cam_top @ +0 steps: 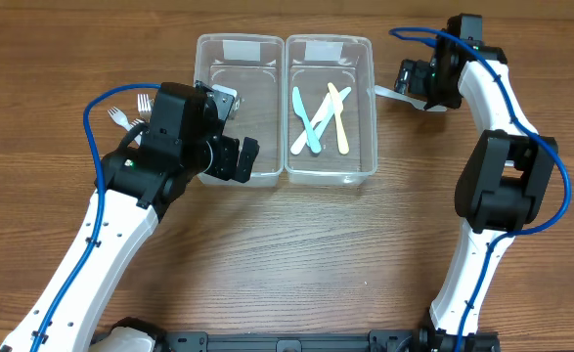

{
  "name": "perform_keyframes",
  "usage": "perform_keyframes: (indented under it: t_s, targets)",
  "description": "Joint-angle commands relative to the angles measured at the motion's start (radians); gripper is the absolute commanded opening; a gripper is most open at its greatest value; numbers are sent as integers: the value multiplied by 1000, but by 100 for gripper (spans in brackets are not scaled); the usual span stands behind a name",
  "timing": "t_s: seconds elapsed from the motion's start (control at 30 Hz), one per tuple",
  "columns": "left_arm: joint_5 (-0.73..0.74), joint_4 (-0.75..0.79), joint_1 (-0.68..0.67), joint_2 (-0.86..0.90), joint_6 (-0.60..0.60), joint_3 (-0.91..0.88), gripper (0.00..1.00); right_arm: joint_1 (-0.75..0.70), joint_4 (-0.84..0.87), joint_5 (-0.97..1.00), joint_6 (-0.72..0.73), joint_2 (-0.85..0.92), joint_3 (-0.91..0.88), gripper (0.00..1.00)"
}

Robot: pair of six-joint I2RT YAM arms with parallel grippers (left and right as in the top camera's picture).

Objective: Pack container
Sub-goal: 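Lower the right gripper and close it on the white knife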

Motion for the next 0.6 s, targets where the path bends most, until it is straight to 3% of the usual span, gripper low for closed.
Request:
perform_keyframes:
  t_s: [0.0,0.3,0.57]
  targets:
    - [15,4,-8,11,-14,28,100,-6,-14,69,-125,4,-3,100]
    - [16,4,-8,11,-14,28,100,-6,2,88,-503,4,-3,100]
    - [15,4,-8,11,-15,28,100,-5,19,84,-522,55,-7,100]
